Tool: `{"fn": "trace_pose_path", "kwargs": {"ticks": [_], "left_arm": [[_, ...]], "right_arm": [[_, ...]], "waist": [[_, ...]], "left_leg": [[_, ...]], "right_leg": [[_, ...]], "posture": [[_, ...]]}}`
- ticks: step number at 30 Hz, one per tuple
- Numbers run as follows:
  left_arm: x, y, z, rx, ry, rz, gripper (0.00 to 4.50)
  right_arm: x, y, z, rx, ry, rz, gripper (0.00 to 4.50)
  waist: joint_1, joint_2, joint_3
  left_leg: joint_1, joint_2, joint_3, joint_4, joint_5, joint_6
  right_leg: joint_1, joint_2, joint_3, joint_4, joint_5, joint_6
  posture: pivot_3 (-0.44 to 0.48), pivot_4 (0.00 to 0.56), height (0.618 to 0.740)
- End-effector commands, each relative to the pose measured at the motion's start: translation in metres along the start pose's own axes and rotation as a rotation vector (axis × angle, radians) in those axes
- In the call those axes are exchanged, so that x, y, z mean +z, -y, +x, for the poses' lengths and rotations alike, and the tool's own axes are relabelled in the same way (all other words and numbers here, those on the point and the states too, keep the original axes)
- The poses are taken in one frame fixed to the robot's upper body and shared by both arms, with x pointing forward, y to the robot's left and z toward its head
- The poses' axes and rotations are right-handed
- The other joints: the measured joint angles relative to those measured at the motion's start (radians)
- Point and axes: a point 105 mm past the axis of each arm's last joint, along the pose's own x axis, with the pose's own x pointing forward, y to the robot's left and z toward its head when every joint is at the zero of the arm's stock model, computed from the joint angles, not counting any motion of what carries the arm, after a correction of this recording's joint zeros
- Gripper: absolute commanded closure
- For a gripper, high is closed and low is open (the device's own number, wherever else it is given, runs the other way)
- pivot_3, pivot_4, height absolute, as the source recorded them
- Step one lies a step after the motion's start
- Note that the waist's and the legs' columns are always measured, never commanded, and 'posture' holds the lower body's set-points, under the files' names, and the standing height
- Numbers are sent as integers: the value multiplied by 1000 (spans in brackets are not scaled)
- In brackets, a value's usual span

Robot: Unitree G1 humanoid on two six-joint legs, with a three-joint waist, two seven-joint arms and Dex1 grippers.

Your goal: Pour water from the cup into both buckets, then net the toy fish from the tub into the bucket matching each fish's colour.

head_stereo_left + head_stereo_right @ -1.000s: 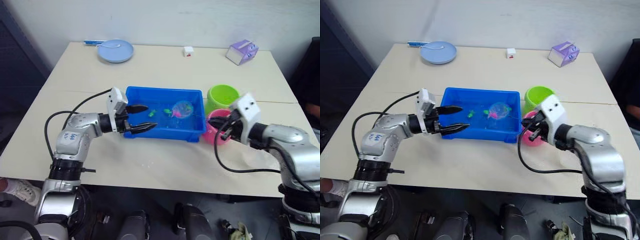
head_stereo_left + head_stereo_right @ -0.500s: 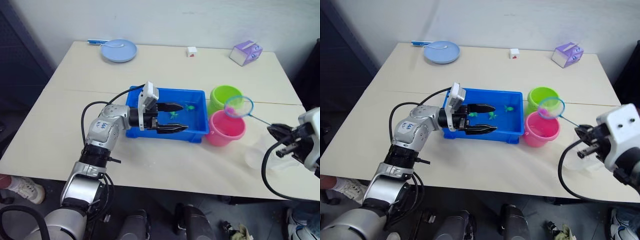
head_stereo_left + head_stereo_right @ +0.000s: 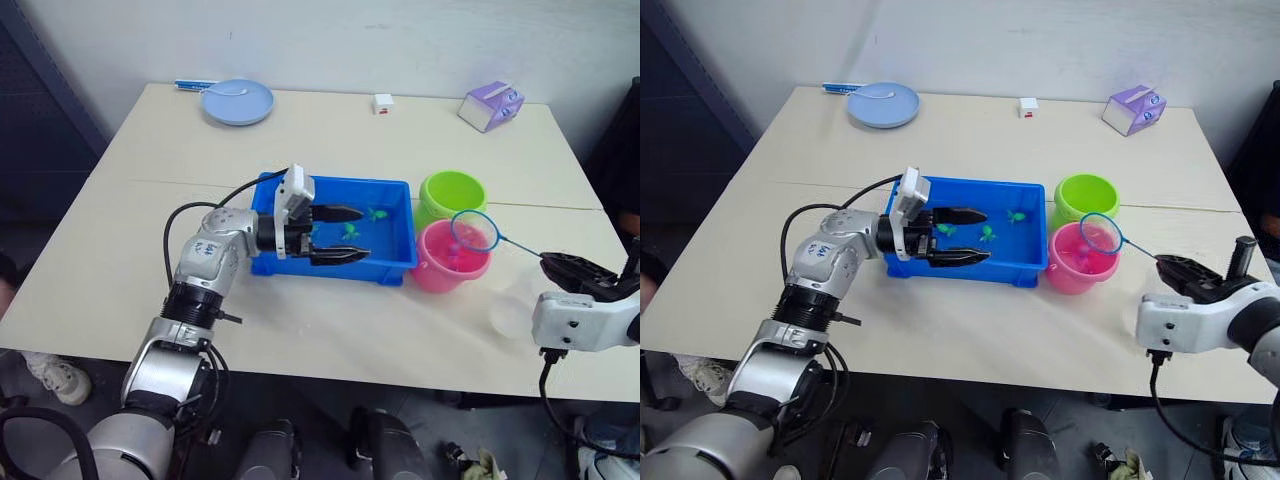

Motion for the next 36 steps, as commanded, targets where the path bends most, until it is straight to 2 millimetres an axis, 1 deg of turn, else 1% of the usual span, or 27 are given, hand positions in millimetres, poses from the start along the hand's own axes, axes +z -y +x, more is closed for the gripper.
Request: {"fn": "trace_pose_path", "kwargs": {"ticks": [1, 4, 6, 7, 8, 10, 12, 13, 15, 18, 21, 25, 29, 30, 32, 35, 36], "left_arm": [[7, -3, -8, 32, 16, 39, 0], [4, -9, -15, 73, 5, 40, 0], [2, -14, -22, 109, -4, 38, 0], [-1, -18, -27, 143, -22, 38, 0], [-5, -22, -32, 173, -41, 39, 0], [-9, -27, -41, 217, -72, 46, 0], [-8, -30, -49, 250, -79, 49, 0], [-7, -31, -55, 271, -84, 55, 0], [-6, -32, -63, 296, -93, 65, 0], [-6, -28, -71, 323, -112, 82, 0], [-5, -22, -76, 333, -114, 82, 0], [-2, -16, -78, 356, -110, 85, 0], [1, -10, -79, 373, -104, 88, 0], [1, -9, -79, 378, -103, 87, 0], [2, -7, -80, 385, -102, 85, 0], [1, -6, -83, 400, -107, 81, 0], [-2, -5, -84, 400, -121, 83, 0]], "right_arm": [[-1, 13, -2, -51, 17, -53, 3700], [-2, 14, 1, -55, 40, -33, 3700], [-4, 27, 4, -131, 53, 99, 3700], [-1, 35, 9, -160, 85, 158, 3700], [3, 40, 14, -175, 116, 193, 3700], [10, 47, 27, -174, 162, 204, 3700], [16, 52, 42, -168, 202, 203, 3700], [20, 54, 52, -162, 234, 229, 3700], [27, 57, 65, -150, 279, 269, 3700], [36, 56, 85, -104, 319, 311, 3700], [36, 54, 100, -80, 308, 281, 3700], [42, 57, 118, -72, 335, 182, 3700], [42, 55, 140, -49, 327, 54, 3700], [42, 55, 144, -45, 336, 51, 3700], [44, 57, 147, -41, 362, 88, 3700], [52, 57, 144, -21, 426, 188, 3700], [56, 51, 141, 13, 450, 196, 3700]], "waist": [[0, 0, 0], [-2, 0, 0], [-2, 0, 0], [-5, 0, 0], [-11, 0, 0], [-14, 0, 0], [-13, 0, 0], [-13, 0, 0], [-14, 0, 0], [-14, 0, 0], [-7, 0, 0], [-6, 0, 0], [-15, 0, 0], [-19, 0, 0], [-25, 0, 0], [-28, 0, 0], [-28, 0, 0]], "left_leg": [[0, 0, 0, 0, 0, 0], [0, 1, -1, 0, 0, 0], [0, 1, 0, 0, 0, 0], [0, 1, 0, 1, 0, 0], [1, 1, 0, 1, 0, 0], [1, 1, 0, 0, 0, 0], [1, 2, -1, 1, 0, 0], [1, 2, -1, 0, 0, 0], [0, 1, -1, 1, 0, 0], [-1, 1, -1, 1, 0, 0], [-2, 0, -3, 1, 0, 0], [-3, 0, -3, 2, 0, 0], [-2, 0, -3, 2, 0, 0], [-2, 0, -3, 2, 0, 0], [-3, 0, -4, 2, 0, 0], [-3, 1, -4, 2, 0, 0], [-3, 1, -4, 2, 0, 0]], "right_leg": [[0, 0, 0, 0, 0, 0], [0, 0, 0, 0, 0, 0], [0, 0, 0, 0, 0, 0], [0, 0, 0, 0, 0, 0], [0, 0, 0, 1, 0, 0], [0, -1, 0, 1, 0, 0], [0, -1, 0, 1, 0, 0], [0, -1, 0, 1, 0, 0], [0, -1, -1, 1, 0, 0], [-1, -2, -2, 1, 0, 0], [-1, -3, -4, 0, 0, 0], [-1, -4, -4, 0, 0, 0], [-1, -4, -4, 0, 0, 0], [-1, -4, -4, 0, 0, 0], [-1, -4, -4, 0, 0, 0], [-1, -4, -4, 0, 0, 0], [-1, -4, -4, 1, 0, 0]], "posture": [[0, 150, 739], [0, 150, 739], [0, 150, 739], [0, 150, 739], [0, 150, 739], [0, 150, 739], [0, 150, 739], [0, 150, 739], [0, 150, 739], [0, 150, 739], [0, 150, 739], [0, 150, 739], [0, 150, 739], [0, 150, 739], [0, 150, 739], [0, 150, 739], [0, 150, 739]]}}
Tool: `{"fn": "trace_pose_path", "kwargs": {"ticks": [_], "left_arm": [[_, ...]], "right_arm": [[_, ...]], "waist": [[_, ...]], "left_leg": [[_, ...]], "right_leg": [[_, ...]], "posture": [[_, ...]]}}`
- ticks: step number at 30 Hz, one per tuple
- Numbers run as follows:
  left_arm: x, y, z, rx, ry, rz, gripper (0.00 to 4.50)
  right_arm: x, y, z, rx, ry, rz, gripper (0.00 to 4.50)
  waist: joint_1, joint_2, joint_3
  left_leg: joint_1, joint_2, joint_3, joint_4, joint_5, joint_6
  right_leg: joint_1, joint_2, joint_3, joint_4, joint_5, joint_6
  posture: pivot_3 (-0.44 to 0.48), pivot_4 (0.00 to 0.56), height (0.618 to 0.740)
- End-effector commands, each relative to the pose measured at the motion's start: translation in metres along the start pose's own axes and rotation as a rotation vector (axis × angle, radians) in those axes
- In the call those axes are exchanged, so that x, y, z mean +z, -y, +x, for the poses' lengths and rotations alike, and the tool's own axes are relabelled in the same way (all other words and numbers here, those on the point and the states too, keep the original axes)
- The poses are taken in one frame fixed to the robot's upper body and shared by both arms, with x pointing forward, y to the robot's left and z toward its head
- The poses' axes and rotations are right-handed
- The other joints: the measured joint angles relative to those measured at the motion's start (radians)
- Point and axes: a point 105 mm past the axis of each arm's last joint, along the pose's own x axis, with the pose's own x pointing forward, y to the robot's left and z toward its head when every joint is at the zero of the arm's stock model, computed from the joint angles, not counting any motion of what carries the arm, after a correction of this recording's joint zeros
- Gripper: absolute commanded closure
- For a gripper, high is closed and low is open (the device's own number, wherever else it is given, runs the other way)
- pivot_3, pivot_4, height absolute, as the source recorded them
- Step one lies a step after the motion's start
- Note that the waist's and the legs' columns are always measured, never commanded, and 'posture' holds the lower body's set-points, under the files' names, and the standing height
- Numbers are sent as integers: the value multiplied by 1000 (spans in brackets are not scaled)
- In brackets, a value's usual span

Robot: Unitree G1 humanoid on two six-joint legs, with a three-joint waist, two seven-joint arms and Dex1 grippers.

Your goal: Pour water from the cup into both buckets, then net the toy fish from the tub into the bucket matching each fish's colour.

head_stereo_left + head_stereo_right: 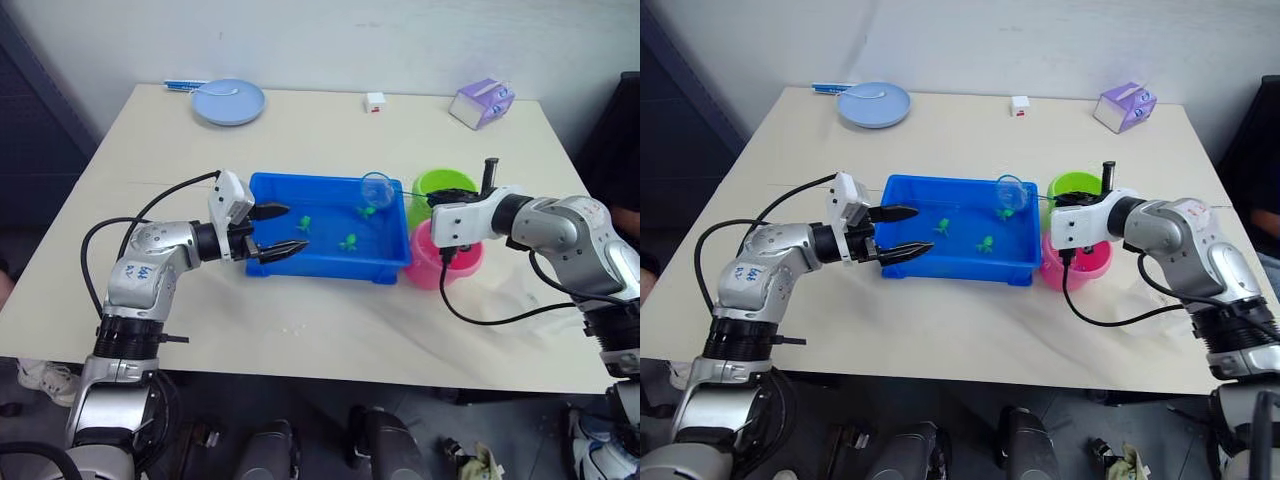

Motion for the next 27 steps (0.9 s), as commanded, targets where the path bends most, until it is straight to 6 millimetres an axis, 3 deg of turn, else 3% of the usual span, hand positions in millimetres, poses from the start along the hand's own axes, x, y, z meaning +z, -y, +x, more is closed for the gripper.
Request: {"fn": "trace_pose_path", "kwargs": {"ticks": [1, 5, 18, 27], "left_arm": [[7, 2, -7, 8, 7, 41, 0], [5, 3, -7, 0, -6, 46, 0], [8, 3, -4, -5, 16, 39, 0], [-2, 1, -16, 6, -29, 38, 0]], "right_arm": [[10, 1, -9, 18, 68, 48, 3700], [13, -18, -10, 84, 75, 92, 3700], [28, -42, -12, 217, 134, 161, 3700], [54, -42, -8, 240, 257, 456, 3700]], "waist": [[0, 0, 0], [1, 0, 0], [2, 0, 0], [0, 0, 0]], "left_leg": [[0, 0, 0, 0, 0, 0], [0, 0, 0, 0, 0, 0], [0, 0, 0, 0, 0, 0], [0, 0, 0, 0, 0, 0]], "right_leg": [[0, 0, 0, 0, 0, 0], [0, 0, 0, 0, 0, 0], [0, 0, 0, 0, 0, 0], [0, 0, 0, 1, 0, 0]], "posture": [[0, 150, 739], [0, 150, 739], [0, 150, 739], [0, 150, 739]]}}
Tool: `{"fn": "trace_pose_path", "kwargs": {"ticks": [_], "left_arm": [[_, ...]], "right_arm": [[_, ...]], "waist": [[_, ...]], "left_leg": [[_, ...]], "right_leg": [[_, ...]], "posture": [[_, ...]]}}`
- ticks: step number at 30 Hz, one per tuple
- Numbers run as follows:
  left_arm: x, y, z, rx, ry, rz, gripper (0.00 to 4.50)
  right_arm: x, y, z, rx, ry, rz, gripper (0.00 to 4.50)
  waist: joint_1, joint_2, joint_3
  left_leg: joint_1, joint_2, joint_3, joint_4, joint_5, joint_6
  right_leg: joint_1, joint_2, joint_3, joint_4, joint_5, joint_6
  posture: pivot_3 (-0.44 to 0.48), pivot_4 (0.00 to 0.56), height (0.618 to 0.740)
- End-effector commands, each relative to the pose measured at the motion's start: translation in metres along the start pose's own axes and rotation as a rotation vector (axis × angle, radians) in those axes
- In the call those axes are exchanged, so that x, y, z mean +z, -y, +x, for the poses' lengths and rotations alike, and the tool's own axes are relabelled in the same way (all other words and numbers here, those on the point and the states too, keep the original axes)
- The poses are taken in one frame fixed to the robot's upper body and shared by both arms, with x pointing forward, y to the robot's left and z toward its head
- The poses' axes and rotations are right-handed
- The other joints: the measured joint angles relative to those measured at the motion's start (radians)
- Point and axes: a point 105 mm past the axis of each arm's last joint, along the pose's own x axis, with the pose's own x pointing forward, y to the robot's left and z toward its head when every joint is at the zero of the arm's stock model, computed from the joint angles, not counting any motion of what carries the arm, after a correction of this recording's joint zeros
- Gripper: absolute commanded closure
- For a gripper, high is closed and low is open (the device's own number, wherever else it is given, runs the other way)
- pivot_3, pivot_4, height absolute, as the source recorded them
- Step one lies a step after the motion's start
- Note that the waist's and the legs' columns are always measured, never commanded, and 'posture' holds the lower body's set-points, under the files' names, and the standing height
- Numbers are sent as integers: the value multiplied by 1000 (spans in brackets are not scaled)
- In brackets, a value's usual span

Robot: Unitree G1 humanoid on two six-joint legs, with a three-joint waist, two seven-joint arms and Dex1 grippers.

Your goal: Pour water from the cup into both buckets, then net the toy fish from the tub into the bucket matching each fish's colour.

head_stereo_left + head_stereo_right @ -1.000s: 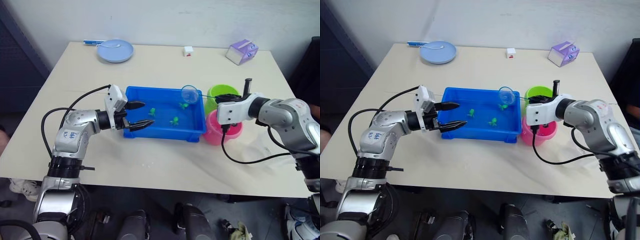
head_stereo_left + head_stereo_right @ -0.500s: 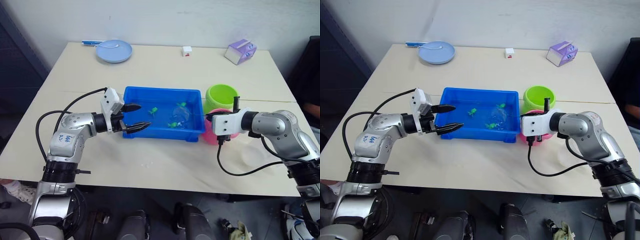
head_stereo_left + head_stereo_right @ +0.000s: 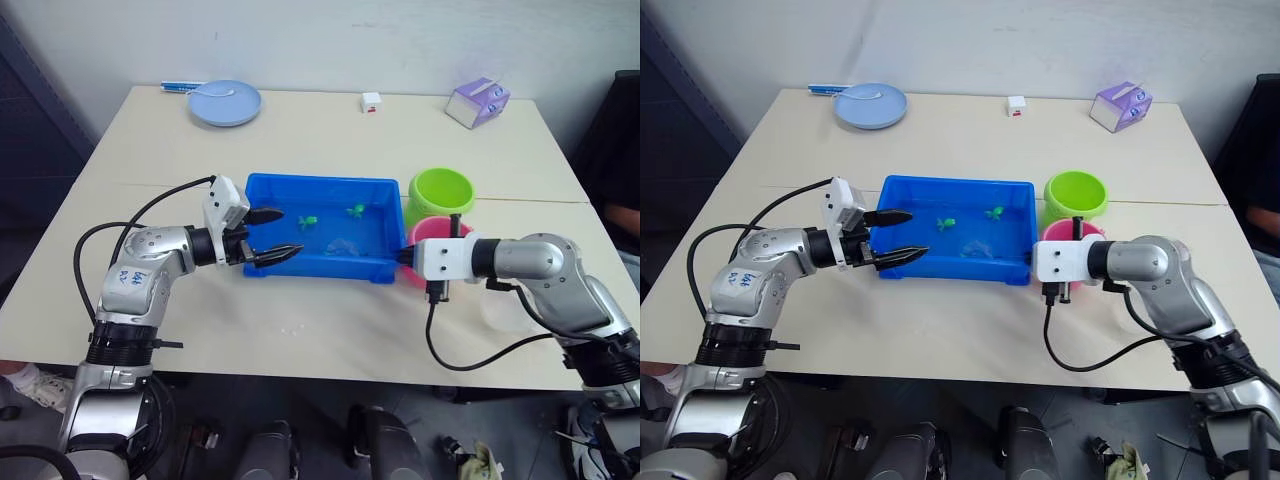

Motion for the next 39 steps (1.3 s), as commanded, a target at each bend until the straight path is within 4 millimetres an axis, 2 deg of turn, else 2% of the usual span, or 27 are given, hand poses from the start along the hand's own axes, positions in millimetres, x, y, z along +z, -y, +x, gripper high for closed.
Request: {"fn": "trace_pose_path", "kwargs": {"ticks": [1, 4, 8, 12, 15, 18, 22, 26, 31, 36, 39], "left_arm": [[3, 0, -11, 0, -7, 42, 0], [1, -2, -18, 9, -19, 44, 0], [2, -9, -25, 43, -16, 40, 0], [4, -10, -27, 51, -8, 35, 0], [11, -9, -25, 39, 26, 22, 0], [24, -3, -14, -6, 98, -9, 0], [29, 4, 2, -54, 131, -16, 0], [36, 9, 22, -109, 175, -21, 0], [46, 14, 40, -158, 226, -25, 0], [46, 15, 44, -175, 230, -21, 0], [47, 12, 44, -171, 232, -18, 0]], "right_arm": [[15, 8, -5, -32, 79, 109, 3700], [18, 9, -5, -44, 135, 297, 3700], [12, 7, -7, -57, 153, 510, 3700], [11, 7, -12, -91, 186, 669, 3700], [15, 11, -19, -117, 213, 724, 3700], [23, 20, -39, -178, 256, 779, 3700], [24, 27, -63, -266, 256, 805, 3700], [13, 40, -94, -419, 181, 787, 3700], [-16, 60, -126, -632, 2, 696, 3700], [-36, 71, -139, -713, -220, 428, 3700], [-45, 77, -140, -694, -387, 119, 3700]], "waist": [[1, 0, 0], [1, 0, 0], [6, 0, 0], [5, 0, 0], [4, 0, 0], [6, 0, 0], [13, 0, 0], [27, 0, 0], [23, 0, 0], [22, 0, 0], [22, 0, 0]], "left_leg": [[0, 0, 0, 0, 0, 0], [0, 0, 0, 0, 0, 0], [-1, -1, -1, 0, 0, 0], [-1, -1, -1, 0, 0, 0], [-1, -1, -1, 0, 0, 0], [-1, -1, -1, 0, 0, 0], [-1, -1, -1, 0, 0, 0], [-1, -1, -1, 0, 0, 0], [0, -2, 1, -1, 0, 0], [1, -1, 3, -2, 0, 0], [1, -1, 4, -2, 0, 0]], "right_leg": [[0, 0, 0, 0, 0, 0], [0, 0, 0, 0, 0, 0], [0, -1, 0, 0, 0, 0], [0, -1, -1, -1, 0, 0], [0, -1, -1, 0, 0, 0], [0, -1, -1, 0, 0, 0], [0, -1, -1, 0, 0, 0], [0, 0, -1, 0, 0, 0], [-1, 0, 1, -1, 0, 0], [-1, 1, 2, 0, 0, 0], [-1, 1, 3, 0, 0, 0]], "posture": [[0, 150, 739], [0, 150, 739], [0, 150, 739], [0, 150, 739], [0, 150, 739], [0, 150, 739], [0, 150, 739], [0, 150, 739], [0, 150, 739], [0, 150, 739], [0, 150, 739]]}}
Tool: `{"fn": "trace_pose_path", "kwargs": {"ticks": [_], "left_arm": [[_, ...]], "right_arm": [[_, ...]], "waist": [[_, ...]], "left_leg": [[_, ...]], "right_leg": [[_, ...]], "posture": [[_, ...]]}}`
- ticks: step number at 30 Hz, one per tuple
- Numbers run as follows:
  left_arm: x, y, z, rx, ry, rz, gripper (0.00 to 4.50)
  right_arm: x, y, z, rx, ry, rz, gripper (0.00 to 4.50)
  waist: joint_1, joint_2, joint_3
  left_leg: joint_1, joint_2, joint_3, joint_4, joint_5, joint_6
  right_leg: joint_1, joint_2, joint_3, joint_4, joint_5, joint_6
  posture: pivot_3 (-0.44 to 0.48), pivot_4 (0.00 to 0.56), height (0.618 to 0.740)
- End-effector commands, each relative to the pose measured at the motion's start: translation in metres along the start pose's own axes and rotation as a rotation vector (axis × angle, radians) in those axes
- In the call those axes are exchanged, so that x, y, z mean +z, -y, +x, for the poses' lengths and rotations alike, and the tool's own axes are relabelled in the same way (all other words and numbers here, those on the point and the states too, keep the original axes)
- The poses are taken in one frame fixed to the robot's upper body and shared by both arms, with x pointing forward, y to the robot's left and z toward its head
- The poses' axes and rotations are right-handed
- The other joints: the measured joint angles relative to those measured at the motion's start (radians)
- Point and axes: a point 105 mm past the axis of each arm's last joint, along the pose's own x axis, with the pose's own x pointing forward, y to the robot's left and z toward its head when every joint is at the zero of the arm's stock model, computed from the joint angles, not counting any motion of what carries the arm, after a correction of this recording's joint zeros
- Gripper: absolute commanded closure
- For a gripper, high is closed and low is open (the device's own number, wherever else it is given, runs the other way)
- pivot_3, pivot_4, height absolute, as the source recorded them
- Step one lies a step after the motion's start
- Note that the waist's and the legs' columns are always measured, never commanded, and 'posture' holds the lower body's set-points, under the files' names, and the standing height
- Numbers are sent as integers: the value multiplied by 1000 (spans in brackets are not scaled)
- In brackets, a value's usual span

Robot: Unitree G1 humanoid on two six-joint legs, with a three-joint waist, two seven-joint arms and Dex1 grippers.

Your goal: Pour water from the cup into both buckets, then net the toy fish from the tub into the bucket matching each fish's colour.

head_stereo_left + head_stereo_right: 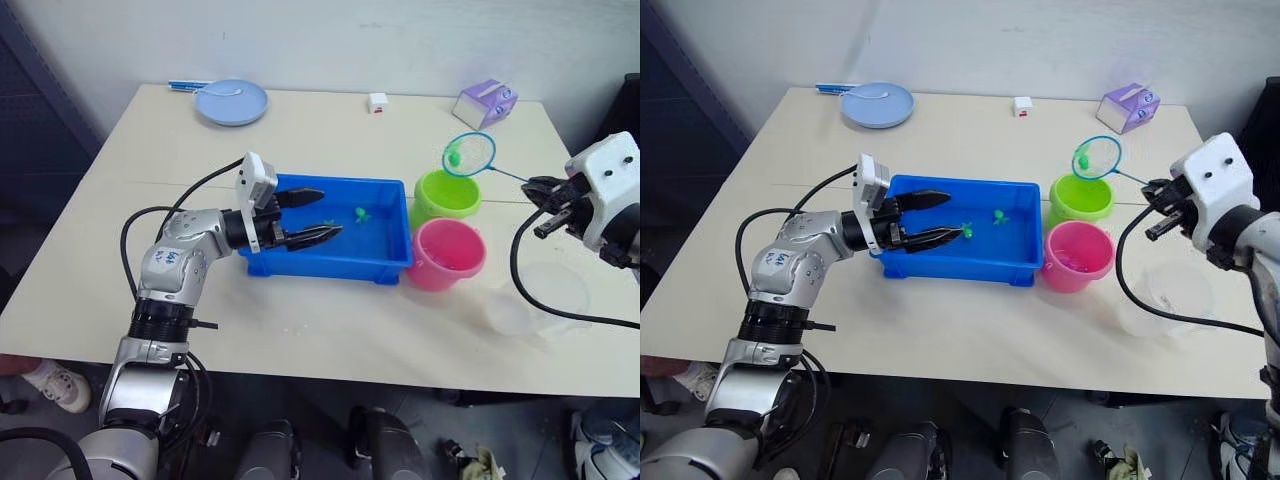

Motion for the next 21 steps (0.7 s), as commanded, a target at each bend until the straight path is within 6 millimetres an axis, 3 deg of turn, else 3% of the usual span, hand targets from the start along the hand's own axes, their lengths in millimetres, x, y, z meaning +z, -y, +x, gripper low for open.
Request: {"fn": "trace_pose_path", "kwargs": {"ticks": [1, 3, 5, 7, 13, 17, 21], "left_arm": [[13, 0, 1, -11, 27, 51, 0], [13, 0, 1, -11, 28, 53, 0], [14, 0, 0, -6, 30, 54, 0], [14, -1, -1, 0, 32, 55, 0], [11, -2, -7, 23, 20, 56, 0], [6, -2, -11, 32, 3, 58, 0], [4, -2, -13, 36, -7, 53, 0]], "right_arm": [[6, 14, 5, -74, -11, -446, 3700], [5, 10, 10, -45, -18, -673, 3700], [-2, 1, 16, 36, -46, -1030, 3700], [-3, -1, 18, 61, -24, -1193, 3700], [9, 26, 16, -35, -13, -1155, 3700], [20, 23, 14, -11, 34, -1205, 3700], [20, 16, 16, -24, 72, -904, 3700]], "waist": [[1, 0, 0], [0, 0, 0], [-1, 0, 0], [-3, 1, 0], [-5, 1, 0], [-6, 1, 0], [-5, 0, 0]], "left_leg": [[0, 0, 0, 0, 0, 0], [0, 0, 0, 0, 0, 0], [0, 0, 0, 0, 0, 0], [0, 0, 0, 0, 0, 0], [-1, 0, 0, 0, 0, 0], [-1, 1, 0, 0, 0, 0], [-1, 1, -1, 1, 0, 0]], "right_leg": [[0, 0, 0, 0, 0, 0], [0, -1, 0, 0, 0, 0], [0, -1, 0, -1, 0, 0], [-1, -1, 1, -1, 0, 0], [-1, -1, 0, -1, 0, 0], [-1, -1, 0, -1, 0, 0], [0, -1, -1, -2, 0, 0]], "posture": [[0, 150, 739], [0, 150, 739], [0, 150, 739], [0, 150, 739], [0, 150, 739], [0, 150, 739], [0, 150, 739]]}}
